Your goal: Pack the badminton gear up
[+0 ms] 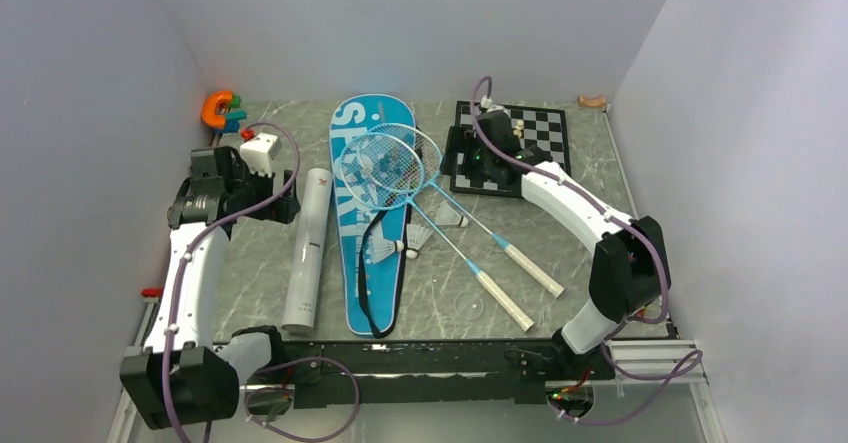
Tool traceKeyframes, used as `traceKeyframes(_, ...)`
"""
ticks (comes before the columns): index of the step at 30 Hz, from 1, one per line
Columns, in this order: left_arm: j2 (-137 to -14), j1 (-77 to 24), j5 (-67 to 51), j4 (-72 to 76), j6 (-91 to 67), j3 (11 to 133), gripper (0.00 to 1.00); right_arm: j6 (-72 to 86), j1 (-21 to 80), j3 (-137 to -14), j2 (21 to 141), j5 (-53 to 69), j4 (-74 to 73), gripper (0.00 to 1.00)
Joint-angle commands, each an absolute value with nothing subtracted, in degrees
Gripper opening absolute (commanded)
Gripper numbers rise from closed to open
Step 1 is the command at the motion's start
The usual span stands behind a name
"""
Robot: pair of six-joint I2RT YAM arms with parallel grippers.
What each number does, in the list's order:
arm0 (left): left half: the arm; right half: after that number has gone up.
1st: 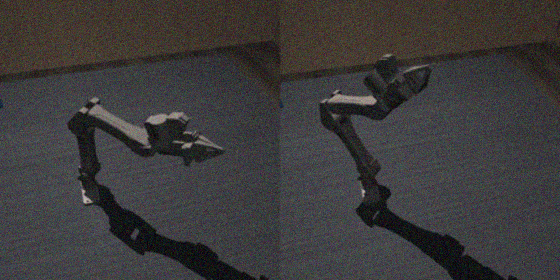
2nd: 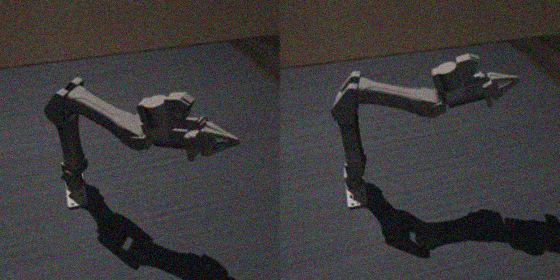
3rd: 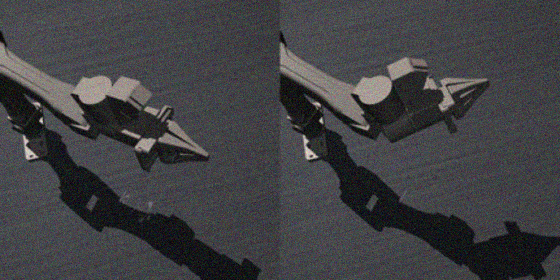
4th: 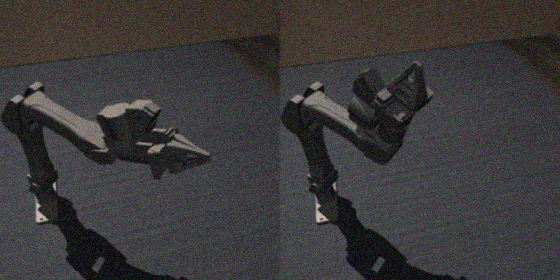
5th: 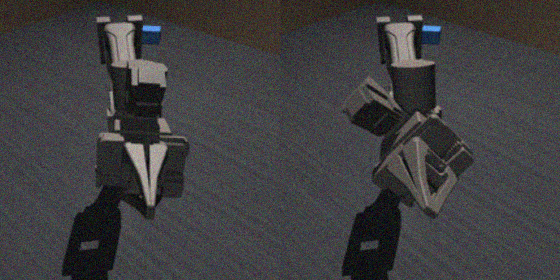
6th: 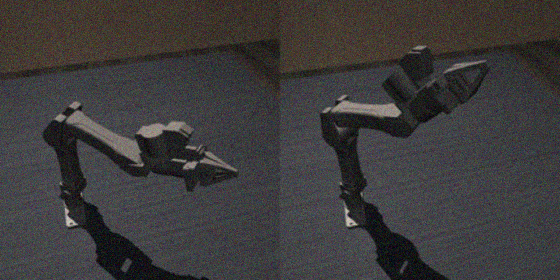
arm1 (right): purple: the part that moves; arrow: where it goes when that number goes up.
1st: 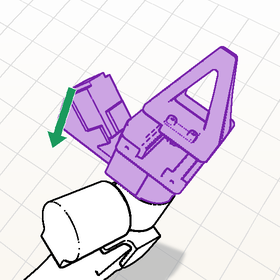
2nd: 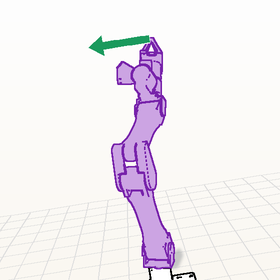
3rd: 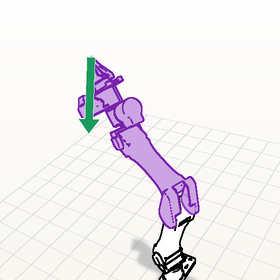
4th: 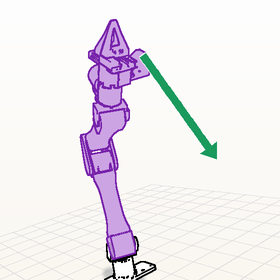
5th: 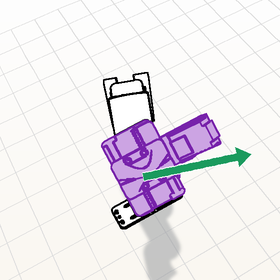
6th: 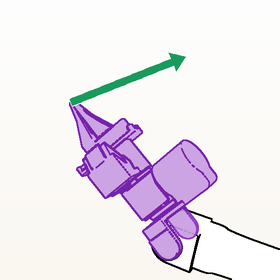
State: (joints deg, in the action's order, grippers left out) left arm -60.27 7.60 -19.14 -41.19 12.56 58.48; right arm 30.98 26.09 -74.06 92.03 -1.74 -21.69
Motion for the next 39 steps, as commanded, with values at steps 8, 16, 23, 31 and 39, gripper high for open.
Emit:
traceKeyframes(8, -72.0, 4.0, -26.4, -38.6, 14.0, 55.8, 0.99, 26.0, 33.9, -79.1, 91.8, -19.4, -27.7, 1.00)
traceKeyframes(16, -78.8, 1.6, -24.2, -37.4, 14.3, 56.1, 0.99, 24.9, 39.4, -75.8, 88.7, -24.2, -27.6, 1.00)
traceKeyframes(23, -81.4, -1.9, -19.6, -37.0, 16.7, 53.6, 0.99, 26.1, 40.4, -71.0, 85.1, -25.8, -27.7, 1.00)
traceKeyframes(31, -82.9, -2.1, -16.9, -36.1, 18.7, 51.7, 0.99, 27.1, 40.4, -69.4, 84.2, -25.2, -27.9, 1.00)
traceKeyframes(39, -85.7, -1.8, -10.2, -35.2, 22.3, 53.4, 0.87, 27.0, 40.4, -69.5, 83.8, -24.8, -27.4, 1.00)
